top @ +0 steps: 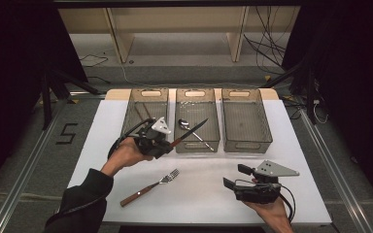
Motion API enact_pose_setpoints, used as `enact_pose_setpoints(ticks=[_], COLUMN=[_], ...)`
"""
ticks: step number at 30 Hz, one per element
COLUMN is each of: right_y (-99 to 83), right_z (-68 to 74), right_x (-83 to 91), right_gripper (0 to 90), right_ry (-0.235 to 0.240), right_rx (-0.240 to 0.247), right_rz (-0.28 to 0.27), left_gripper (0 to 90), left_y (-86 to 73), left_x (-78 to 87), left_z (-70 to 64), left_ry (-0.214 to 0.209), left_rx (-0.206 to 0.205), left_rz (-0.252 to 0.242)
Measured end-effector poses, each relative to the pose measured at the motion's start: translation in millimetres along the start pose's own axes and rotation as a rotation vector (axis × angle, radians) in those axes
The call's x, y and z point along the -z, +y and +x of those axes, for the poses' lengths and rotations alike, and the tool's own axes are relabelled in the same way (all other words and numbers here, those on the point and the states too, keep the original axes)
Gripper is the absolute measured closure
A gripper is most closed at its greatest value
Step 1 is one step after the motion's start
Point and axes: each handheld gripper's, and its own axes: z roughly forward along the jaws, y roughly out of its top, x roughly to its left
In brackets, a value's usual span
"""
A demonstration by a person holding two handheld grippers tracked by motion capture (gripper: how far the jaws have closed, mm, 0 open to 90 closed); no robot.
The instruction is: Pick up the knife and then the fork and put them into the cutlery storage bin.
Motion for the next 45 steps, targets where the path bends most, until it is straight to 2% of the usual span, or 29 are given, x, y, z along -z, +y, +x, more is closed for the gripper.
enact_pose_setpoints(ticks=[2,7,11,16,29,32,35,37,45], right_y=[-0.5,-1.2,-1.5,-2.1,-5.7,-6.4,-7.1,-7.6,-8.9], right_z=[0.7,2.1,3.5,5.7,6.6,7.3,7.6,7.6,7.5], right_x=[0.3,1.2,2.4,4.6,9.6,10.6,11.5,12.0,13.7], right_gripper=[24.9,24.9,24.9,24.8,24.6,24.6,24.6,24.6,24.6], right_ry=[-0.001,-0.005,-0.008,-0.009,-0.034,-0.03,-0.032,-0.03,-0.028], right_rx=[0.0,0.007,0.011,0.019,0.032,0.031,0.034,0.034,0.029], right_rz=[-0.004,-0.007,-0.01,-0.017,-0.024,-0.022,-0.025,-0.025,-0.025], left_gripper=[75.4,75.5,75.4,75.5,75.4,75.4,75.5,75.4,75.4], left_y=[9.2,30.9,48.7,71.7,118.8,127.3,134.7,138.0,145.8], left_x=[-3.6,-12.7,-20.8,-30.9,-61.3,-68.6,-75.8,-80.3,-89.6], left_z=[1.4,1.6,0.5,-1.9,-9.7,-9.4,-10.2,-9.4,-7.4], left_ry=[-0.017,-0.014,-0.021,-0.025,-0.054,-0.08,-0.073,-0.072,-0.076], left_rx=[0.021,0.052,0.06,0.085,0.117,0.14,0.148,0.172,0.195], left_rz=[-0.015,-0.037,-0.045,-0.078,-0.115,-0.129,-0.127,-0.134,-0.138])
